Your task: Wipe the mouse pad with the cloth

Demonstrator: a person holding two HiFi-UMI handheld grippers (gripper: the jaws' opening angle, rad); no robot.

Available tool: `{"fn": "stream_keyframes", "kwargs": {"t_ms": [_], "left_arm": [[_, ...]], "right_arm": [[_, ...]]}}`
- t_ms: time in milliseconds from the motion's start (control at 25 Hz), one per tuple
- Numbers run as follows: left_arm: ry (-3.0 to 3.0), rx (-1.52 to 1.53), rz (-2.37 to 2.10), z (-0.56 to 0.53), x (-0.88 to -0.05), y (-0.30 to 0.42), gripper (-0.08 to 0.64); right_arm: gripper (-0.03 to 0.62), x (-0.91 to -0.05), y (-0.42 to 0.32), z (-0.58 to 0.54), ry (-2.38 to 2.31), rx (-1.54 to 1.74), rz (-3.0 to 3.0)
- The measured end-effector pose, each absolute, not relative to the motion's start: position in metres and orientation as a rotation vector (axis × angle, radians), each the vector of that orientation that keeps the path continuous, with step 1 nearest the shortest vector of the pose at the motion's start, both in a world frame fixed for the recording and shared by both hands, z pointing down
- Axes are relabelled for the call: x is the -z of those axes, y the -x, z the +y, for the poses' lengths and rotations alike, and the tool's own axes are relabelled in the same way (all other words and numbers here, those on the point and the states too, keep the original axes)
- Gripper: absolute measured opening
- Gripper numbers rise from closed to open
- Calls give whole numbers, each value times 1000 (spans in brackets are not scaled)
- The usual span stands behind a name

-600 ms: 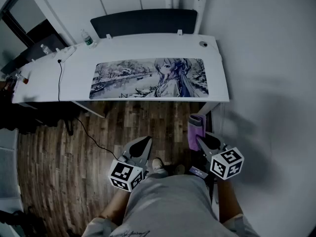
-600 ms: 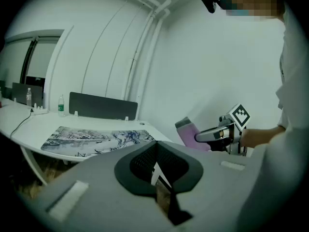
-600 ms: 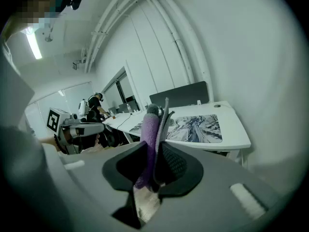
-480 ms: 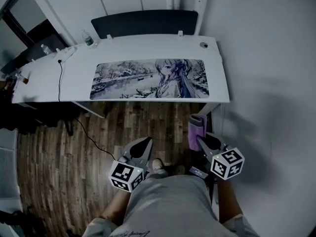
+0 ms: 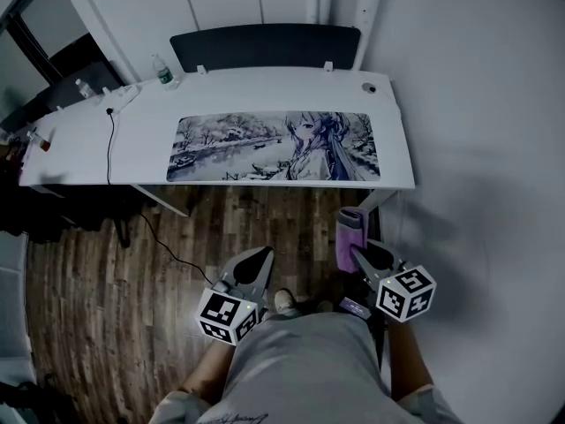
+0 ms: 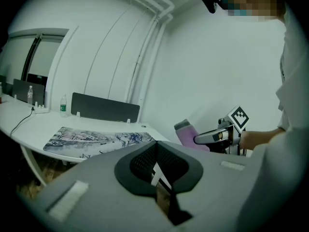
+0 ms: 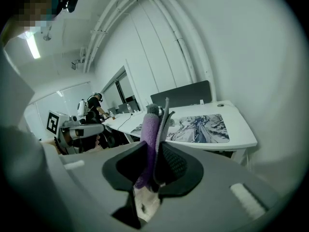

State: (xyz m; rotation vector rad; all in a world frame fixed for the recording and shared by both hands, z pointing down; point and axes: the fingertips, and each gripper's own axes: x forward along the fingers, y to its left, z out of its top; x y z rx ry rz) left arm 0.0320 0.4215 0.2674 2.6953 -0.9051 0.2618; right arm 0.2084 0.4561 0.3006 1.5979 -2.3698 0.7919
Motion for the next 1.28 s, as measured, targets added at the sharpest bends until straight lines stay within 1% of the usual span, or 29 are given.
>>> {"fn": "stream_keyframes", "kwargs": {"t_ms": [280,640,960,1280], "left_arm": [[-2711,-274,-862,418,-276,-14,18],[-2713,-264,-831,402,-275,-9,18],[-2712,-277,-824,360,-281,-22,18],[-2686,-317,-827,294,-295,-53,18]], "right_arm": [[92,-300,-190,454,-1651,-822,-2379],[92,-301,-189,439,-1670,-832,-2348],[92,-312,-200,394,-1653,-849,-2352],[92,-326,-234,323,-1627,-877,-2333]]}}
